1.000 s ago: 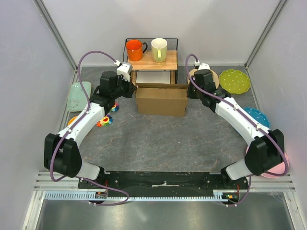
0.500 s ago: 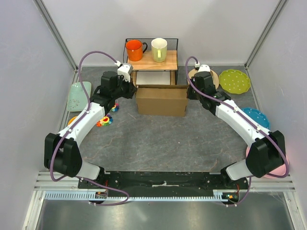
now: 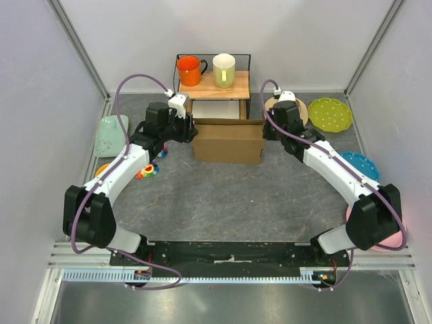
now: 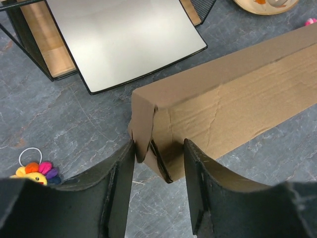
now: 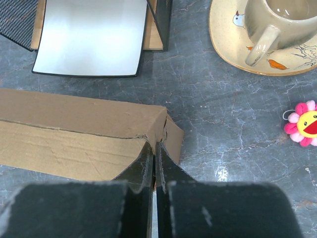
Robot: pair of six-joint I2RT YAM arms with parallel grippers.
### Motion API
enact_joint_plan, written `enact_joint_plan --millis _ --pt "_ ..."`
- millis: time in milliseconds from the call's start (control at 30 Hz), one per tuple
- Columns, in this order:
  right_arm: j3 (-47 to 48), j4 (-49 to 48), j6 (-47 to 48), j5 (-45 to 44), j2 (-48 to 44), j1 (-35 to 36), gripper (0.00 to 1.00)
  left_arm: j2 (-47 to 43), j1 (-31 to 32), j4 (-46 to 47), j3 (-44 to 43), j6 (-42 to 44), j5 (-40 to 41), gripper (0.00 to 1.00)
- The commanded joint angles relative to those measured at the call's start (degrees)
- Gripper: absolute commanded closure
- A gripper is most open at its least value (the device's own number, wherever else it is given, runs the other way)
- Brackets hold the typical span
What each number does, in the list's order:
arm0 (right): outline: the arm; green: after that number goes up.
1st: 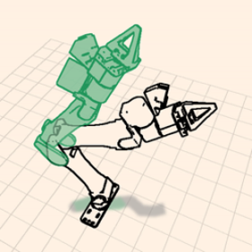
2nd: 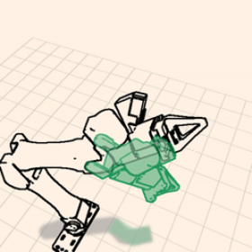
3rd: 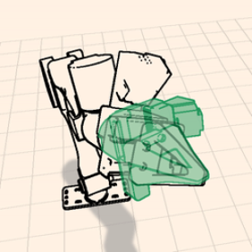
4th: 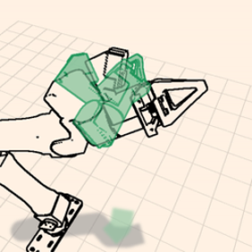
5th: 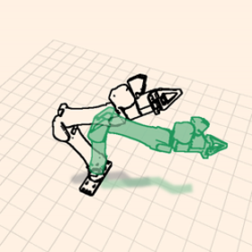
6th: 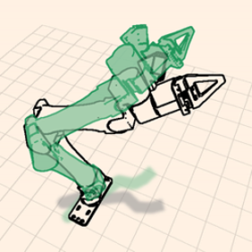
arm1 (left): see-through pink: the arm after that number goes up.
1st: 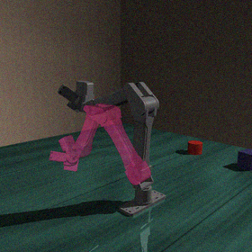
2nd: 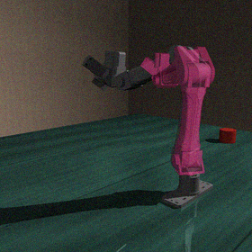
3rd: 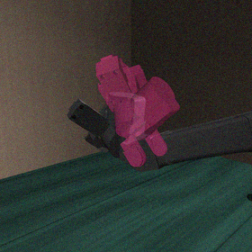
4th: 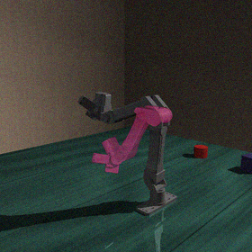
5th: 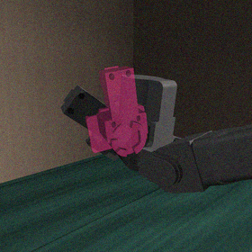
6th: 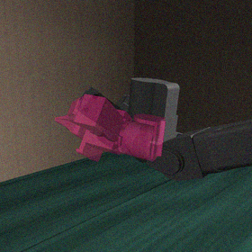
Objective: Fold the paper box
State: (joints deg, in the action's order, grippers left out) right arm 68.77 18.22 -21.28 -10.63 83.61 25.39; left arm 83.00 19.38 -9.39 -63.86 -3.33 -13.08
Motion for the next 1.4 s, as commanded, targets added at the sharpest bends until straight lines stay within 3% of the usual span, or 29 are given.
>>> enact_joint_plan --millis 0,267,500,667,867,1000,1367 --pt "-2.3 11.0 0.1 1.9 3.0 0.5 1.0 -0.6 0.5 -2.2 -1.3 1.5 2.8 0.48" --pt "-0.4 12.1 -1.2 5.6 3.6 0.5 1.0 -1.8 0.2 -2.0 -0.7 2.4 4.8 0.53" --pt "-0.5 12.4 -1.1 5.7 4.2 0.5 1.0 -2.5 -0.3 -2.5 -1.6 1.8 6.0 0.78" --pt "-0.7 12.4 -1.0 5.5 4.2 0.5 1.0 -2.5 -0.4 -2.7 -1.5 1.5 6.3 0.81" --pt "-1.4 12.3 -0.9 5.4 4.3 0.5 1.0 -2.6 -0.4 -3.7 -3.3 1.2 6.2 0.94" --pt "-1.8 12.2 -0.9 5.5 4.3 0.5 1.0 -2.4 -0.4 -4.5 -5.2 1.0 6.1 0.98" --pt "-2.6 12.2 -1.0 5.0 4.3 0.5 1.0 -1.6 -0.4 -6.9 -9.3 -0.9 1.7 0.98"
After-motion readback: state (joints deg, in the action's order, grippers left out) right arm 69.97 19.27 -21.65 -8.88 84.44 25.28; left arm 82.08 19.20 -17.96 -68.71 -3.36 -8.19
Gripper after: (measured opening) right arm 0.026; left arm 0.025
